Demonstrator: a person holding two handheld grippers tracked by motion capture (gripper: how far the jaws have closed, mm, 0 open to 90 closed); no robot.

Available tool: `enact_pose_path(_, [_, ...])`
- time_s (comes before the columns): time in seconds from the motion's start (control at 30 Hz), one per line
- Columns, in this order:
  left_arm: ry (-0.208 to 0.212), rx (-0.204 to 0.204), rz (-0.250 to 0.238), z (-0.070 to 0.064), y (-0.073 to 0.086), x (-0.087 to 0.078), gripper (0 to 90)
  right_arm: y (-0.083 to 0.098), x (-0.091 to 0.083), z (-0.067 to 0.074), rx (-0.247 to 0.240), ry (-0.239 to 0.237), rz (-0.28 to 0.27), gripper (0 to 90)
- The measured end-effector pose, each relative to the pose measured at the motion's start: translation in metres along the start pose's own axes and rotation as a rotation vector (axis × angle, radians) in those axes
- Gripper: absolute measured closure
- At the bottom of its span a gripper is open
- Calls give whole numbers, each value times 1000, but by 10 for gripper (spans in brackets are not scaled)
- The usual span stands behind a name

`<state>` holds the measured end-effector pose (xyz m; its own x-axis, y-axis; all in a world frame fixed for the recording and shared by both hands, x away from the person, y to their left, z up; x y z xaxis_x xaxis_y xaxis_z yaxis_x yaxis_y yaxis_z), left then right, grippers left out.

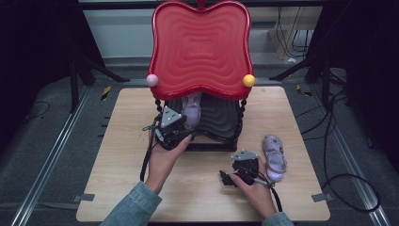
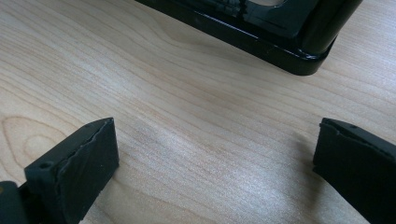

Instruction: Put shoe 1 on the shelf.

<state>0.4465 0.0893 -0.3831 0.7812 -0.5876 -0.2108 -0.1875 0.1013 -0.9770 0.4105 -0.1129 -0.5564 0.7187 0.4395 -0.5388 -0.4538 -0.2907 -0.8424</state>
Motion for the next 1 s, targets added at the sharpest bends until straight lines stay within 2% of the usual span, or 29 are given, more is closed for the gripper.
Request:
enact_pose_path(0.13, [26, -3, 15, -1, 6, -18, 411, 0, 0, 0, 1, 0, 0, 4])
enact_pose_path(0.23, [35, 0, 18, -2, 10, -24, 395, 0, 0, 0, 0, 1, 0, 4])
enact_pose_path(0.27, [46, 4, 34, -1, 15, -32, 385, 0, 0, 0, 1, 1, 0, 4])
enact_pose_path(0.43, [51, -11, 42, 3, 25, -43, 339, 0, 0, 0, 1, 0, -1, 4])
enact_pose_path(0.47, [50, -17, 63, 7, 33, -47, 318, 0, 0, 0, 1, 1, 0, 4])
enact_pose_path(0.5, [50, -17, 63, 7, 33, -47, 302, 0, 0, 0, 1, 1, 0, 4])
enact_pose_path(0.63, [30, -21, 99, 17, 50, -53, 274, 0, 0, 0, 1, 2, -1, 4])
enact_pose_path(0.83, [-19, -58, 139, 38, 71, -60, 206, 0, 0, 0, 0, 2, -1, 4])
enact_pose_path(0.87, [-28, -75, 148, 44, 77, -61, 187, 0, 0, 0, 2, 3, -1, 4])
enact_pose_path(1.0, [-55, -74, 162, 53, 84, -63, 161, 0, 0, 0, 2, 3, -1, 4])
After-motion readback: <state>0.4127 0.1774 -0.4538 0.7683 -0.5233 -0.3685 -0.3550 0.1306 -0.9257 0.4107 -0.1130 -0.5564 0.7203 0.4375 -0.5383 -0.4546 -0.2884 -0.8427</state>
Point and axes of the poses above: each handheld gripper's, and its own axes: x roughly forward along the jaws, y roughly out of its underside, z roughly to its left, the point moved 6 cm from there along x, roughly forward along the jaws, and after that the axes turned 11 degrees about -z, right-handed, at the moved point
